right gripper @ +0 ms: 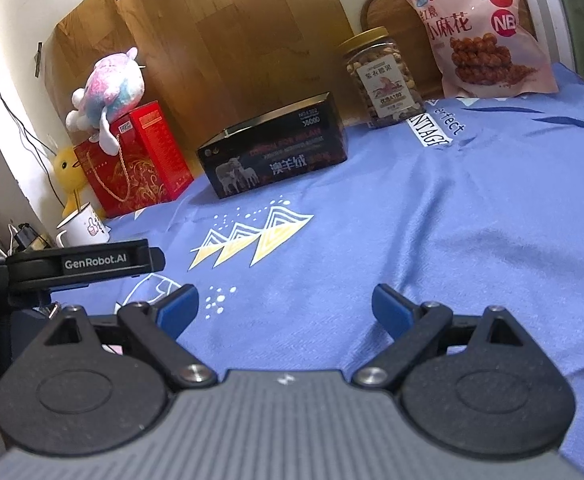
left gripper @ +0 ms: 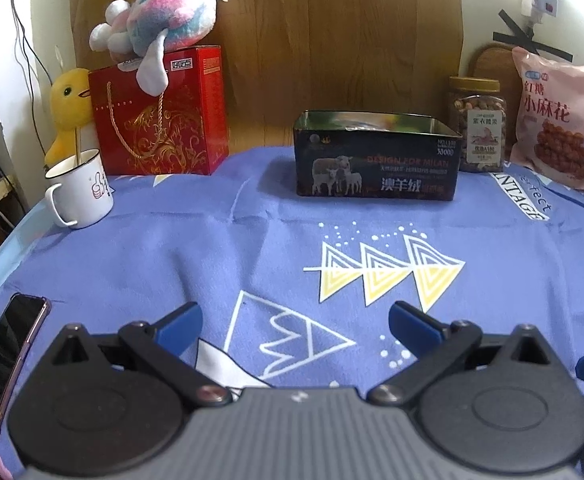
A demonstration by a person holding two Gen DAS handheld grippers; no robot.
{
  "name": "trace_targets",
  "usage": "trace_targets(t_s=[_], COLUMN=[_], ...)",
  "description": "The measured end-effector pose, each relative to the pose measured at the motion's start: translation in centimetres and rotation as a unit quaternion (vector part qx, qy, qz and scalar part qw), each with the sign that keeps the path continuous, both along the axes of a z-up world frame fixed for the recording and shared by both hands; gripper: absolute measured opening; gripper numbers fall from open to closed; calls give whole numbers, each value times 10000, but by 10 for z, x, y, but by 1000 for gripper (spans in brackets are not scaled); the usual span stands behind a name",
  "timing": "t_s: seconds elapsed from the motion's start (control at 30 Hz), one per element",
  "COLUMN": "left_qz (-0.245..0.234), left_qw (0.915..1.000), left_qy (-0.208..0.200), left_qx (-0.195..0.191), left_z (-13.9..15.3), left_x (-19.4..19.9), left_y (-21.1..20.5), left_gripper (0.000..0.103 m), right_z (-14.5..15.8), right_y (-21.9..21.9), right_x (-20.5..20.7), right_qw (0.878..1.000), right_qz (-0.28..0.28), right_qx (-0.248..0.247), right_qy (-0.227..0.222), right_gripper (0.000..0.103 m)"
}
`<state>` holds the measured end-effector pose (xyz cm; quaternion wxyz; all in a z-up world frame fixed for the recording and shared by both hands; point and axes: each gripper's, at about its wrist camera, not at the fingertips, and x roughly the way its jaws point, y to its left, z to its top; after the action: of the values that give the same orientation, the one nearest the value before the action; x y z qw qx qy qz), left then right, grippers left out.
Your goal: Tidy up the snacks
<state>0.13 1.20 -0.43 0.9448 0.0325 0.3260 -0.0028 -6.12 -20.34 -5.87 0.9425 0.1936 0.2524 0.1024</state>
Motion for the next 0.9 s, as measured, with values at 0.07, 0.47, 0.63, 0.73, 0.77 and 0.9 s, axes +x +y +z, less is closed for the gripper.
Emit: trace_targets(t_s=[0.07, 0.47, 0.63, 0.73, 0.77, 0.9], left_qz=[-5, -146, -217, -232, -228, -212], left_qw=[10000, 9999, 9998, 9997, 9997, 9997], left_qy=[-6, 67, 18, 17, 29, 60], left_qx=[43, 44, -28, -4, -5, -108], left_z=[-1, -2, 0, -1, -1, -1], left_x=[0, 2, -2, -3, -3, -3], left_y=[-1, -3, -6, -7, -7, -3], left_gripper=[103, 103, 103, 103, 103, 103], right_z=[0, 0, 0, 2, 2, 3], right_y=[1, 6, 7, 7, 7, 9], right_x=[-1, 1, 1, -2, -2, -3], right_qw=[10000, 9999, 9998, 9999, 9999, 9998], right_qz=[19, 124, 144, 108, 105, 134], right_qx=[-14, -66, -84, -97, -100, -125], right_qy=[1, 73, 102, 45, 21, 18], right_gripper=[95, 95, 95, 95, 95, 95])
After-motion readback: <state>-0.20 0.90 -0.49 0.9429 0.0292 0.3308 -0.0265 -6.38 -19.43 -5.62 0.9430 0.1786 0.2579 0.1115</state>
